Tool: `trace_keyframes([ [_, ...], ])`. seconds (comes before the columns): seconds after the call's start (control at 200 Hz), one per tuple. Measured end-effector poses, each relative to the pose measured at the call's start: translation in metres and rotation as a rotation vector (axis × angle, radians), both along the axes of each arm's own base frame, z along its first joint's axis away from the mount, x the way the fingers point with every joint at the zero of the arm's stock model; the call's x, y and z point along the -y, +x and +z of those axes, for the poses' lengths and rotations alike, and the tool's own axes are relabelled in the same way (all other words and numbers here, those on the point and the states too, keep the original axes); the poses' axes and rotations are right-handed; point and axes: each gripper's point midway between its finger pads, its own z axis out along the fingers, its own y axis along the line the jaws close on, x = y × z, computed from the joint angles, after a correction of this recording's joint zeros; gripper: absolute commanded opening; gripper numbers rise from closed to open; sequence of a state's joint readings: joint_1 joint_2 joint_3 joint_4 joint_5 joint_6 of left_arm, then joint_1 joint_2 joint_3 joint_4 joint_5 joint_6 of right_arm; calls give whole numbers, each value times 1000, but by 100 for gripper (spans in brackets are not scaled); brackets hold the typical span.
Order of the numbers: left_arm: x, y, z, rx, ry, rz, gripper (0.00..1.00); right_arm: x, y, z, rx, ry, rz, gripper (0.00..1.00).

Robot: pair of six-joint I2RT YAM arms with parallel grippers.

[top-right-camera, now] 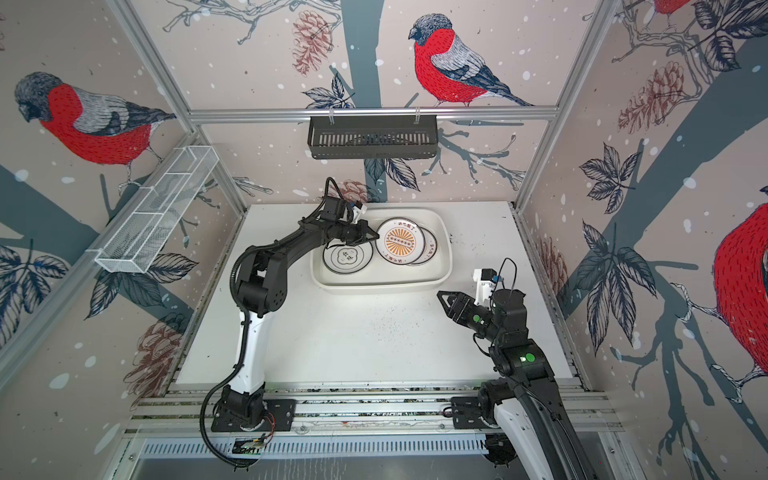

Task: Place the plates into the plastic bin on the countertop
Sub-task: 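Lower the plate onto the sunburst stack and open the left gripper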

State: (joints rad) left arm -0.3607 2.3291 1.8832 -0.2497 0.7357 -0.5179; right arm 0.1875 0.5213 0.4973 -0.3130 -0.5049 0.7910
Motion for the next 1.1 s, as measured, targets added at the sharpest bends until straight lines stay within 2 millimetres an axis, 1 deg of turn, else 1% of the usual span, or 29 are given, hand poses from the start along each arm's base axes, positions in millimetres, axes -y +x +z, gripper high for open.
trace_keyframes([
  [0.1, 7, 0, -5, -3, 1, -10, 0, 0, 0, -1, -3, -1, 0, 50],
  [0.22, 12, 3, -4, 6, -4, -16, 0, 0, 0, -1, -5, -1, 0, 50],
  [0.645, 18, 10, -13, 4, -8, -21, 0, 0, 1, -4, -26, 9, -6, 50],
  [0.941, 22, 11, -21, -24, -22, -23, 3, 0, 2, -6, -34, 7, -7, 50],
  [1.101, 24, 14, -18, -16, -28, -24, 7, 0, 2, -5, -33, 7, -7, 50],
])
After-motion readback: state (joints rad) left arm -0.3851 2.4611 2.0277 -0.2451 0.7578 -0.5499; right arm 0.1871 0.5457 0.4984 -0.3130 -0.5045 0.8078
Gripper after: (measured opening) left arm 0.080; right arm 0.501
